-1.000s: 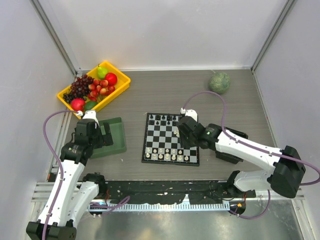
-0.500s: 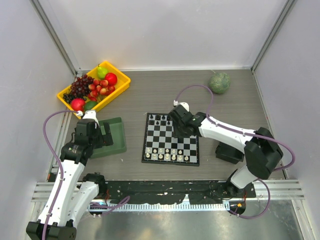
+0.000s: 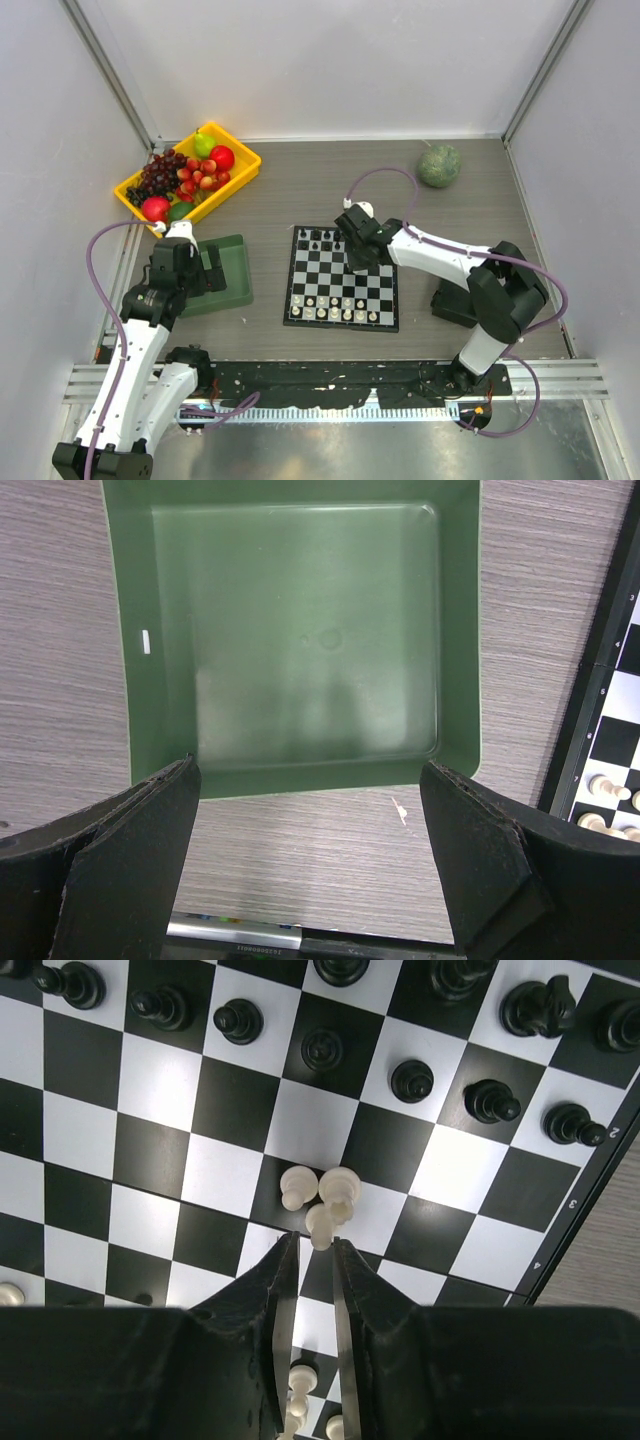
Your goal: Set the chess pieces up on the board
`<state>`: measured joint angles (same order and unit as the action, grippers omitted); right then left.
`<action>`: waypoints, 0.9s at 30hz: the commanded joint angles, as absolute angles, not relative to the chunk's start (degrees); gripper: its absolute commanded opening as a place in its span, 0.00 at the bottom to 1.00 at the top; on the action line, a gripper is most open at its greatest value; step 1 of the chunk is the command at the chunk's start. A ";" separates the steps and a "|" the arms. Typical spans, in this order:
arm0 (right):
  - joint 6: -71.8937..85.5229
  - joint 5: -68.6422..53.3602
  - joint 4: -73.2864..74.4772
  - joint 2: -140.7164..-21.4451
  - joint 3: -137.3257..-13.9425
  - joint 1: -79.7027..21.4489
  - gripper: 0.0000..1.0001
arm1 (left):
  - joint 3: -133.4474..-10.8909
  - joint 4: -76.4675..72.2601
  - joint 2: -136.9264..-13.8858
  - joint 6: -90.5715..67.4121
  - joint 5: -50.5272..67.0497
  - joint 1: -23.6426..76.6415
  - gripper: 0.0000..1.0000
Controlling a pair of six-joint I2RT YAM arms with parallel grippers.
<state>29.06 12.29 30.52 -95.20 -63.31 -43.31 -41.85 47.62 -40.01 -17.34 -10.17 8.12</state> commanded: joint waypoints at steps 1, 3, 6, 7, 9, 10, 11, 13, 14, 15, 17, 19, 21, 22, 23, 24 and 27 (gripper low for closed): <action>27.69 12.39 28.39 -95.97 -66.18 -43.07 0.24 | -43.95 47.29 -39.99 -17.05 -9.58 7.91 0.99; 27.51 12.30 28.39 -96.15 -66.18 -43.07 0.22 | -44.03 47.29 -40.08 -17.05 -9.58 7.91 0.99; 27.16 12.22 28.48 -96.33 -66.18 -42.98 0.21 | -43.95 47.29 -40.08 -17.05 -9.67 7.91 0.99; 27.25 12.22 28.65 -96.24 -66.09 -42.98 0.21 | -43.95 47.37 -40.08 -17.05 -9.67 7.91 0.99; 27.16 12.39 28.74 -95.98 -65.74 -42.98 0.21 | -43.95 47.29 -40.25 -17.05 -9.67 8.00 0.99; 27.25 12.39 28.74 -95.80 -65.48 -42.98 0.21 | -43.95 47.37 -40.17 -17.05 -9.67 7.91 0.99; 27.16 12.48 28.74 -95.80 -65.48 -42.98 0.21 | -43.95 47.29 -40.17 -17.05 -9.67 7.91 0.99; 27.25 12.57 28.74 -95.54 -65.22 -42.98 0.22 | -43.86 47.37 -40.17 -17.05 -9.67 7.91 0.99; 27.25 12.57 28.74 -95.54 -65.04 -42.98 0.22 | -43.94 47.37 -40.25 -17.05 -9.67 7.91 0.99; 27.16 12.57 28.65 -95.62 -65.04 -42.98 0.22 | -43.95 47.46 -40.25 -17.05 -9.67 7.91 0.99; 27.07 12.66 28.74 -95.89 -65.04 -42.98 0.22 | -44.03 47.37 -40.34 -17.05 -9.67 7.91 0.99; 27.16 12.66 28.74 -96.06 -64.95 -42.98 0.22 | -43.95 47.37 -40.34 -17.14 -9.67 7.91 0.99; 27.07 12.83 28.74 -96.15 -64.86 -42.98 0.24 | -43.95 47.37 -40.25 -17.05 -9.67 7.91 0.99; 27.07 12.92 28.74 -96.07 -64.86 -42.98 0.24 | -43.95 47.46 -40.25 -17.05 -9.67 8.00 0.99; 27.07 13.01 28.74 -96.15 -64.86 -42.98 0.25 | -43.95 47.37 -40.25 -17.05 -9.58 7.91 0.99; 26.98 13.01 28.74 -96.15 -64.78 -42.89 0.25 | -44.03 47.37 -40.34 -17.05 -9.67 7.91 0.99; 26.89 12.92 28.65 -96.24 -64.78 -42.98 0.25 | -43.95 47.37 -40.25 -17.14 -9.67 7.91 0.99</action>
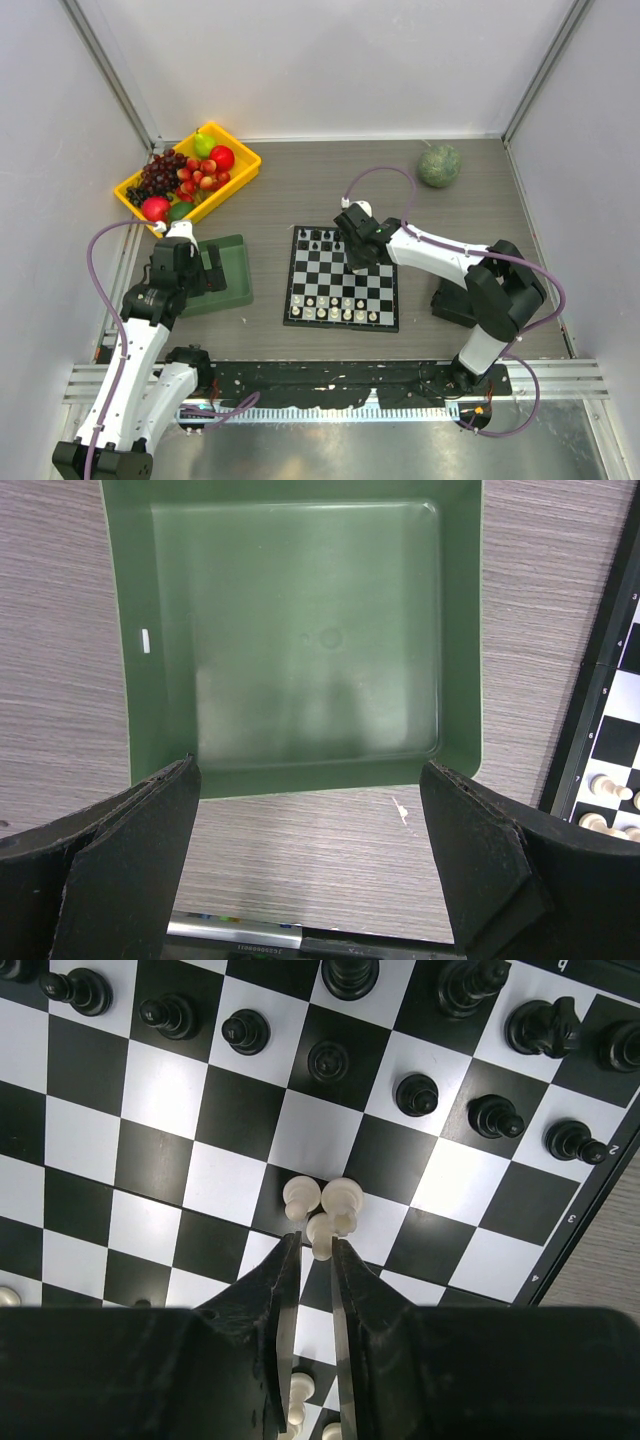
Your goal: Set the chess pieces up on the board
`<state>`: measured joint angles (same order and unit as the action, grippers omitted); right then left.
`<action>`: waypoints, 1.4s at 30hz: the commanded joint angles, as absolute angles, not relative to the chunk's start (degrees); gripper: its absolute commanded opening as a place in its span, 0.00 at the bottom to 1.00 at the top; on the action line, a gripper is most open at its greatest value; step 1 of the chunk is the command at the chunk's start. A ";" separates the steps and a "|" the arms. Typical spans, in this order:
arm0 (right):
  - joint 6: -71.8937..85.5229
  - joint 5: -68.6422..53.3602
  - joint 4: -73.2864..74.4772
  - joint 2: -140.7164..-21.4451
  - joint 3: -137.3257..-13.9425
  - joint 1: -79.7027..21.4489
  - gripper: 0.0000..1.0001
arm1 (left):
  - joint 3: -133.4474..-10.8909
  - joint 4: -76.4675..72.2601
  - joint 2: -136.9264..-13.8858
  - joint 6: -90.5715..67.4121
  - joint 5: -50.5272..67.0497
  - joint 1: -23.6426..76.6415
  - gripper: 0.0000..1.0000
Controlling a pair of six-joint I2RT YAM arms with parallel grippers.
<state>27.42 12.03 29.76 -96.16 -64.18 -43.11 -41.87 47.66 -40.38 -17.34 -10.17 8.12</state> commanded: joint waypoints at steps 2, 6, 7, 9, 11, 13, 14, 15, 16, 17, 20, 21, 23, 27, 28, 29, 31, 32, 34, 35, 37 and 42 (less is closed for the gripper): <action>26.63 12.83 28.65 -96.15 -64.69 -42.98 0.25 | -43.95 47.37 -40.25 -17.14 -9.67 7.91 0.99; 26.63 12.92 28.57 -96.15 -64.51 -42.98 0.24 | -43.95 47.37 -40.34 -17.05 -9.67 7.91 0.99; 26.63 12.83 28.56 -96.24 -64.42 -42.98 0.24 | -43.95 47.37 -40.34 -17.14 -9.67 7.91 0.99; 26.63 12.66 28.48 -96.24 -64.42 -42.98 0.24 | -43.95 47.37 -40.25 -17.14 -9.67 8.00 0.99; 26.72 12.31 28.13 -96.33 -64.34 -42.98 0.24 | -44.03 47.37 -40.43 -17.14 -9.67 7.91 0.99; 26.54 12.04 27.86 -96.24 -64.25 -42.98 0.24 | -43.95 47.46 -40.43 -17.14 -9.67 7.91 0.99; 26.54 11.95 27.86 -96.24 -64.16 -42.98 0.22 | -44.03 47.46 -40.34 -17.14 -9.67 7.91 0.99; 26.54 11.87 27.77 -96.24 -64.07 -42.98 0.22 | -44.03 47.46 -40.43 -17.14 -9.67 7.91 0.99; 26.63 11.78 27.77 -96.24 -63.99 -42.98 0.21 | -43.95 47.46 -40.34 -17.14 -9.67 7.91 0.99; 26.54 11.60 27.69 -96.15 -63.90 -43.07 0.21 | -44.03 47.37 -40.52 -17.14 -9.67 8.00 0.99; 26.54 11.34 27.33 -95.89 -63.28 -42.89 0.20 | -44.03 47.46 -40.43 -17.14 -9.67 7.91 0.99; 26.54 11.34 27.25 -95.71 -63.19 -42.98 0.19 | -44.03 47.46 -40.43 -17.14 -9.67 7.91 0.99; 26.63 11.25 26.98 -95.28 -62.84 -42.98 0.19 | -43.95 47.37 -40.34 -17.14 -9.75 8.00 0.99; 26.54 11.51 27.07 -95.01 -62.84 -42.98 0.23 | -44.03 47.46 -40.52 -17.14 -9.67 7.91 0.99; 26.54 11.60 27.16 -94.92 -62.93 -43.07 0.24 | -44.03 47.46 -40.43 -17.14 -9.67 7.91 0.99; 26.54 11.69 27.25 -94.92 -63.02 -42.98 0.24 | -44.03 47.46 -40.43 -17.14 -9.67 7.91 0.99; 26.46 11.78 27.42 -94.75 -63.02 -42.98 0.24 | -44.03 47.37 -40.52 -17.14 -9.67 7.91 0.99; 26.46 11.78 27.42 -94.83 -63.02 -42.98 0.24 | -44.03 47.37 -40.43 -17.14 -9.67 7.91 0.99; 26.37 11.69 27.34 -94.83 -62.84 -42.98 0.24 | -44.03 47.46 -40.52 -17.14 -9.67 7.91 0.99; 26.28 11.78 27.51 -94.83 -62.84 -42.98 0.24 | -44.03 47.37 -40.43 -17.14 -9.75 7.91 0.99; 26.19 11.78 27.42 -94.92 -62.75 -42.98 0.22 | -44.03 47.46 -40.52 -17.05 -9.76 8.00 0.99; 26.37 11.69 27.16 -94.83 -62.58 -42.98 0.18 | -44.03 47.46 -40.52 -17.14 -9.67 7.91 0.99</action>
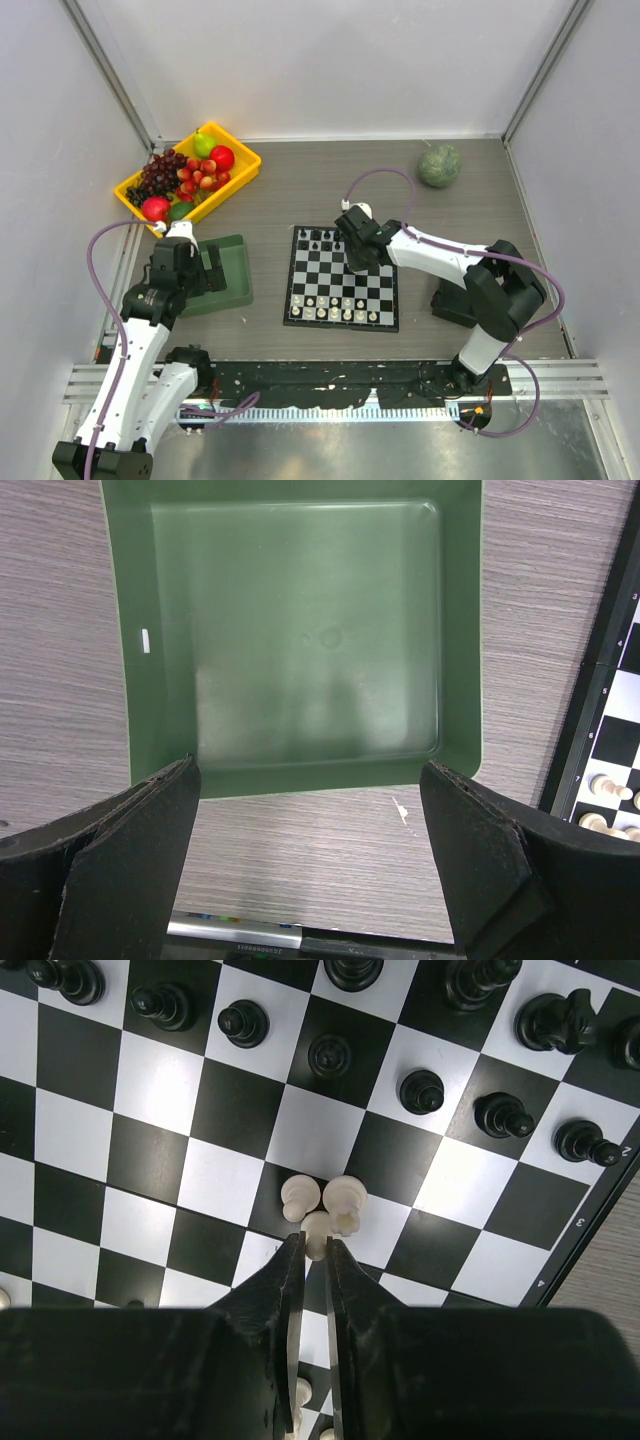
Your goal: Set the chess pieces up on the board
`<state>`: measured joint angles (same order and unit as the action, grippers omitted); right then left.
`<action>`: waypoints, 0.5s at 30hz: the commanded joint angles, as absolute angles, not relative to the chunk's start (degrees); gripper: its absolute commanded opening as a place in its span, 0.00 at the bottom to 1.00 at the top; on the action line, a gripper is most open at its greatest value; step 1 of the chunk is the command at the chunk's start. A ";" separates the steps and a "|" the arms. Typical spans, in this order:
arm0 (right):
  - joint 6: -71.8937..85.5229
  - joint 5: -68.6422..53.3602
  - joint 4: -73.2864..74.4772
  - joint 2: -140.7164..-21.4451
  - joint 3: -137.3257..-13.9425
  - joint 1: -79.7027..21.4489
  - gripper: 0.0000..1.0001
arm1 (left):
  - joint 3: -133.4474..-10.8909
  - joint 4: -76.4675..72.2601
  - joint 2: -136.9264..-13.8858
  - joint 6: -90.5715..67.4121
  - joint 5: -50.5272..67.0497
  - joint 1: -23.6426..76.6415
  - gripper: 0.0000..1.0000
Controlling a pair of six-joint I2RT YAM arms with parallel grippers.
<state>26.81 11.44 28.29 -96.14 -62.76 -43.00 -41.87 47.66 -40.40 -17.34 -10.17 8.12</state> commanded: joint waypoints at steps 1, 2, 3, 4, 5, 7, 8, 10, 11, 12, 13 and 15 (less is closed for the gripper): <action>26.28 11.60 27.16 -94.66 -62.49 -42.98 0.17 | -44.03 47.46 -40.60 -17.14 -9.67 7.91 0.99; 26.28 11.60 27.16 -94.40 -62.49 -42.98 0.16 | -44.12 47.37 -40.52 -17.14 -9.67 7.91 0.99; 26.19 11.60 27.16 -94.39 -62.40 -42.98 0.14 | -44.03 47.46 -40.52 -17.14 -9.67 7.91 0.99; 26.02 11.60 27.16 -93.96 -62.40 -42.89 0.14 | -44.03 47.55 -40.52 -17.14 -9.67 7.91 0.99; 26.02 11.60 27.33 -93.69 -62.49 -42.98 0.13 | -44.03 47.37 -40.52 -17.14 -9.67 7.91 0.99; 25.84 11.60 27.95 -92.64 -62.32 -42.98 0.13 | -44.03 47.46 -40.52 -17.14 -9.67 7.91 0.99; 26.01 11.60 28.21 -91.51 -62.05 -43.07 0.13 | -44.03 47.46 -40.52 -17.14 -9.67 7.91 0.99; 26.01 11.51 28.74 -89.40 -61.09 -43.07 0.12 | -44.03 47.46 -40.34 -17.14 -9.67 7.91 0.99; 26.10 11.43 28.83 -88.60 -60.21 -42.98 0.12 | -44.03 47.46 -40.43 -17.14 -9.67 7.91 0.99; 26.36 11.51 29.18 -86.85 -59.68 -43.07 0.12 | -44.03 47.46 -40.34 -17.14 -9.67 7.91 0.99; 26.45 11.51 29.44 -86.14 -58.55 -43.07 0.12 | -44.12 47.55 -40.43 -17.14 -9.67 7.91 0.99; 27.15 11.25 30.06 -83.51 -56.61 -43.15 0.12 | -44.03 47.46 -40.34 -17.14 -9.67 7.91 0.99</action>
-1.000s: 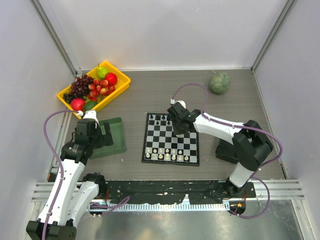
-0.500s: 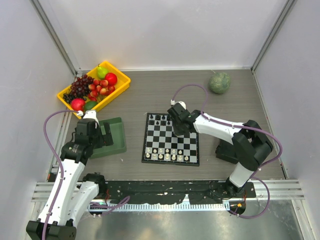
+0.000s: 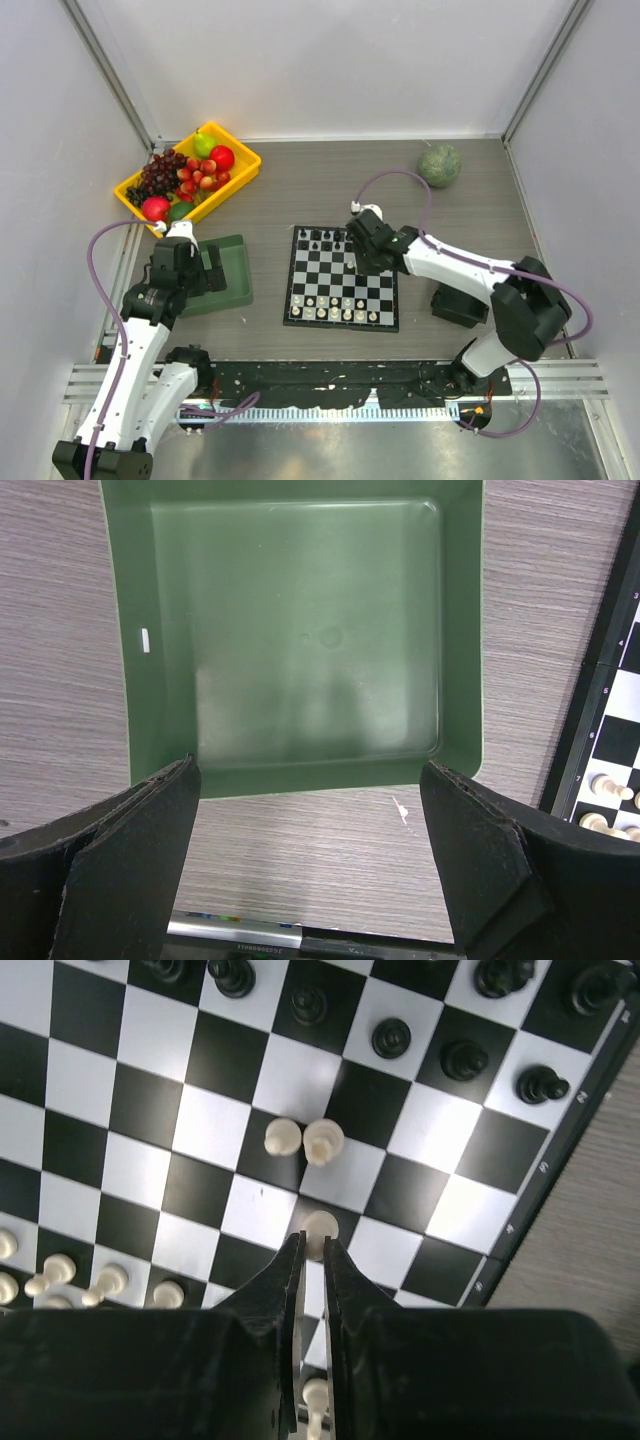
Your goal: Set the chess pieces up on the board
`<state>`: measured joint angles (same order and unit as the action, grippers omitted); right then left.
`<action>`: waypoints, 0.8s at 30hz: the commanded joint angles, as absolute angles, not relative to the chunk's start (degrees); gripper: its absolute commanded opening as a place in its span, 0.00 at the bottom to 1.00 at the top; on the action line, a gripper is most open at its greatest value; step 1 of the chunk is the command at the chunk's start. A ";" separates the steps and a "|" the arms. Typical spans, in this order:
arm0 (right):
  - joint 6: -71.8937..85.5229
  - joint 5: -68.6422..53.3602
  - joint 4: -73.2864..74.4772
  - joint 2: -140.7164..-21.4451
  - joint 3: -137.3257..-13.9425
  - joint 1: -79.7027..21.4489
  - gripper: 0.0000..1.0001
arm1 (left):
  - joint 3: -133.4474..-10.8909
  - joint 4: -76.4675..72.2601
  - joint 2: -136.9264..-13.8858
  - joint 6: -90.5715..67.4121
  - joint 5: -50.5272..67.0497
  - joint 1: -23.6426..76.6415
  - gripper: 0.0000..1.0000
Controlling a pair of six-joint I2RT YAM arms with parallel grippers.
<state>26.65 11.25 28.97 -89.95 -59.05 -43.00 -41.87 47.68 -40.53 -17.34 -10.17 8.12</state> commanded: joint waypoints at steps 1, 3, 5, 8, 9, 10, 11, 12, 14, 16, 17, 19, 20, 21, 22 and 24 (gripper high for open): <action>27.33 10.81 30.06 -81.84 -55.47 -43.15 0.12 | -44.03 47.46 -40.34 -17.14 -9.67 7.91 0.99; 28.12 10.29 30.32 -79.56 -53.54 -43.42 0.13 | -44.03 47.46 -40.34 -17.14 -9.67 7.91 0.99; 28.74 10.11 30.85 -77.44 -52.04 -43.85 0.12 | -44.03 47.55 -40.25 -17.05 -9.58 7.91 0.99; 29.44 9.93 31.64 -75.16 -50.36 -44.12 0.12 | -44.03 47.46 -40.25 -17.05 -9.49 7.91 0.99; 29.53 9.76 31.81 -74.71 -49.58 -44.21 0.13 | -44.03 47.46 -40.25 -17.05 -9.49 7.91 0.99; 29.79 9.58 31.90 -74.10 -49.14 -44.21 0.13 | -44.03 47.46 -40.25 -17.05 -9.49 7.91 0.99; 29.88 9.32 31.82 -73.92 -48.61 -44.38 0.12 | -44.03 47.46 -40.25 -17.14 -9.49 8.00 0.99; 30.06 9.32 31.99 -73.57 -48.17 -44.65 0.13 | -44.03 47.55 -40.17 -17.05 -9.49 7.91 0.99; 30.41 8.96 31.91 -73.48 -47.37 -45.00 0.12 | -44.03 47.46 -40.25 -17.14 -9.49 7.91 0.99; 30.67 8.79 31.73 -73.56 -46.76 -45.52 0.12 | -44.03 47.55 -40.25 -17.14 -9.58 7.91 0.99; 30.67 8.79 31.82 -73.65 -46.50 -45.61 0.13 | -44.03 47.46 -40.17 -17.14 -9.58 7.91 0.99; 31.11 8.79 31.73 -73.65 -46.23 -46.32 0.12 | -44.03 47.55 -40.08 -17.14 -9.67 7.91 0.99; 31.11 8.70 31.99 -73.83 -46.23 -46.67 0.12 | -44.03 47.55 -40.17 -17.14 -9.58 8.00 0.99; 31.20 8.79 31.91 -73.83 -46.14 -46.84 0.13 | -44.12 47.55 -40.17 -17.14 -9.58 7.91 0.99; 31.38 8.79 31.99 -73.92 -46.06 -47.19 0.12 | -44.03 47.46 -40.25 -17.14 -9.58 7.91 0.99; 31.55 9.05 32.08 -74.27 -45.88 -47.55 0.13 | -44.03 47.46 -40.25 -17.05 -9.58 7.91 0.99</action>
<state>30.33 8.82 32.27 -75.11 -46.26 -46.59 -41.87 47.68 -40.53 -17.34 -10.17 8.12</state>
